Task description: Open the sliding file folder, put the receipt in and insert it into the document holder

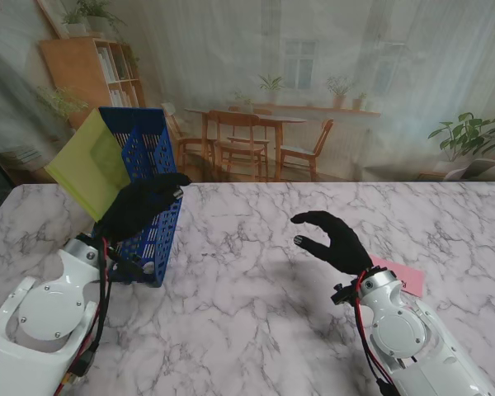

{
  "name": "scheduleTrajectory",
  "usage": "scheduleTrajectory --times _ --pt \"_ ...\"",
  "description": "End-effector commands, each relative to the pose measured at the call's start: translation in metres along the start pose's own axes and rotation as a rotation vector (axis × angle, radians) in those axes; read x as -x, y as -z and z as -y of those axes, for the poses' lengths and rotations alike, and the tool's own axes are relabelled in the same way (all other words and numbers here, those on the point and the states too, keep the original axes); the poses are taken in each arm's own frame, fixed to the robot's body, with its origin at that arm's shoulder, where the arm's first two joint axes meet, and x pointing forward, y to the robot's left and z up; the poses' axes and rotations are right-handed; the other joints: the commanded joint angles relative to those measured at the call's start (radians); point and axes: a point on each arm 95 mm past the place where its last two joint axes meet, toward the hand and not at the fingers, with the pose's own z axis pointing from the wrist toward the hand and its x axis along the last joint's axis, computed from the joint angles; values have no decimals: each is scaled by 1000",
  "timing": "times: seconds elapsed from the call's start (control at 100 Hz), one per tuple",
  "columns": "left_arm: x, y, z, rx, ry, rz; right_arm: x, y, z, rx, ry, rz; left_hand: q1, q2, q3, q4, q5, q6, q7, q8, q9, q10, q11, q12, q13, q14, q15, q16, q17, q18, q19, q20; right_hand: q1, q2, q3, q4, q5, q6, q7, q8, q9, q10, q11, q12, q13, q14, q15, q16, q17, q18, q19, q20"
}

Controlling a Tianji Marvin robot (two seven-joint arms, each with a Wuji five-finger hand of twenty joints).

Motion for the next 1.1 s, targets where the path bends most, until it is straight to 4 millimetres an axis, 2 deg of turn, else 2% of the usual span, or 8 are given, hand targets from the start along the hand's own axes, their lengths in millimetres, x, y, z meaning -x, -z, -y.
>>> scheduleTrajectory --times 0.0,0.23,0.39,0.51,0.72,0.85,0.99,1.09 --pt "-7 -1 17 -19 -35 -37 1 3 2 2 -3 3 -6 37 -26 4 -2 -25 -14 -1 -18 -18 -24 -5 7 -24 2 -5 2 -8 13 9 -48 0 -7 -19 27 -21 -14 -8 5 2 -8 0 12 1 -3 -11 -15 -18 17 -11" --pt "-3 17 70 -147 -140 -97 2 2 1 5 1 3 -13 38 -28 1 -40 -34 -43 -24 -107 -40 -52 -73 -48 -59 -58 -59 -3 -52 -30 -24 -46 1 -7 -19 28 -22 -14 -7 4 2 -8 1 11 1 -3 -11 -15 -19 19 -13" --pt "7 35 102 -235 -207 -115 1 2 1 8 0 6 -28 44 -32 0 -86 -48 -85 -85 -217 -68 -75 -114 -143 -107 -113 -108 -50 -120 -107 -61 -47 1 -9 -19 29 -22 -14 -6 4 4 -7 1 11 1 -3 -11 -15 -18 20 -14" --pt "20 48 116 -286 -224 -109 1 2 1 7 2 7 -68 43 -35 -2 -171 -61 -124 -132 -320 -88 -91 -145 -216 -135 -151 -144 -80 -175 -185 -88 -47 1 -8 -19 29 -22 -14 -5 4 2 -7 1 11 1 -3 -11 -15 -17 21 -15" --pt "46 67 132 -378 -207 -87 1 1 3 -1 3 14 -167 35 -45 -5 -302 -49 -193 -182 -438 -91 -121 -184 -278 -147 -180 -173 -90 -235 -243 -113 -48 0 -9 -19 29 -21 -14 -4 4 2 -8 1 11 1 -3 -10 -16 -19 22 -16" --pt "68 77 135 -432 -197 -38 0 1 4 -6 5 17 -200 10 -38 -3 -341 -12 -219 -211 -461 -56 -120 -213 -280 -139 -161 -185 -68 -248 -232 -119 -49 0 -10 -19 29 -22 -15 -4 4 2 -8 1 12 1 -3 -10 -16 -17 22 -17" --pt "97 81 134 -487 -187 46 -1 -1 5 -10 5 21 -199 -17 -34 -1 -354 40 -235 -237 -437 -26 -114 -211 -262 -125 -124 -179 -47 -245 -189 -101 -49 0 -10 -19 29 -21 -15 -3 4 1 -8 1 11 1 -3 -10 -17 -18 22 -18" --pt "114 82 130 -529 -153 98 -1 -1 6 -13 7 22 -190 -31 -32 0 -330 58 -230 -250 -399 -17 -103 -197 -243 -123 -100 -172 -35 -246 -153 -86 -50 0 -10 -19 29 -22 -15 -3 4 0 -7 1 11 1 -2 -10 -18 -19 22 -18"
